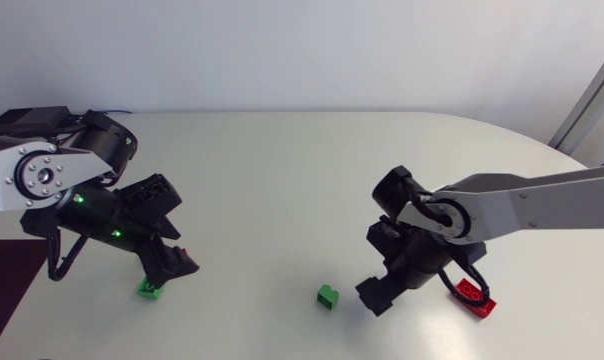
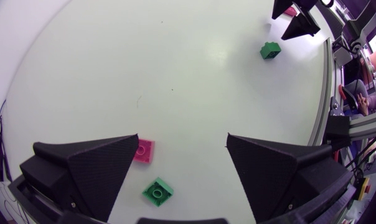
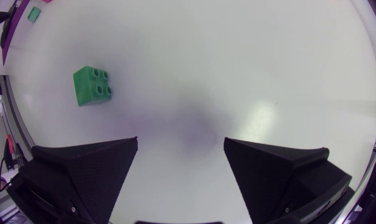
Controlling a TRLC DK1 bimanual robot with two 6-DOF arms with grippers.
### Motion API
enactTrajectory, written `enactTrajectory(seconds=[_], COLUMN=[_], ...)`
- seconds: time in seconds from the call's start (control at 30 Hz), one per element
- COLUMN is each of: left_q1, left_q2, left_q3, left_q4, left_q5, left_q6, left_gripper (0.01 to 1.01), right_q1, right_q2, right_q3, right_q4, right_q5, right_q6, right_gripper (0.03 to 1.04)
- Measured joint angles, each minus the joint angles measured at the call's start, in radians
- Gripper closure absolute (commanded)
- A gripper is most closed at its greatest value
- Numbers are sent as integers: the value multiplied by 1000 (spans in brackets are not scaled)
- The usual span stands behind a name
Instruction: Sort duplo bricks by size, large to the right and small to the left
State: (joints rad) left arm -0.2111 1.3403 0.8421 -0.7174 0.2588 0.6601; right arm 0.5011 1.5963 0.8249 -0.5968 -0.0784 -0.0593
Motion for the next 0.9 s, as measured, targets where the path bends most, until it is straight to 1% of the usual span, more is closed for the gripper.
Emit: enactTrajectory(seconds=[0.2, 0.43, 0.6, 0.7, 0.8, 0.9], left_q1=[12, 35, 39, 39, 39, 39], left_q2=[0, 0, 0, 0, 0, 0], left_q3=[0, -15, -16, -16, -16, -16], left_q4=[1, 11, 11, 11, 11, 11], left_q5=[0, 0, 0, 0, 0, 0], left_q6=[0, 1, 1, 1, 1, 1], left_gripper=[48, 48, 48, 48, 48, 48], right_q1=[29, 58, 141, 174, 172, 145], right_q2=[74, 124, 155, 155, 153, 153], right_q3=[74, 111, 185, 249, 275, 255], right_q4=[5, 5, -7, -37, -48, -52], right_q5=[1, 1, -4, -35, -52, -52], right_q6=[10, 22, 60, 72, 75, 75], right_gripper=[64, 64, 64, 64, 64, 64])
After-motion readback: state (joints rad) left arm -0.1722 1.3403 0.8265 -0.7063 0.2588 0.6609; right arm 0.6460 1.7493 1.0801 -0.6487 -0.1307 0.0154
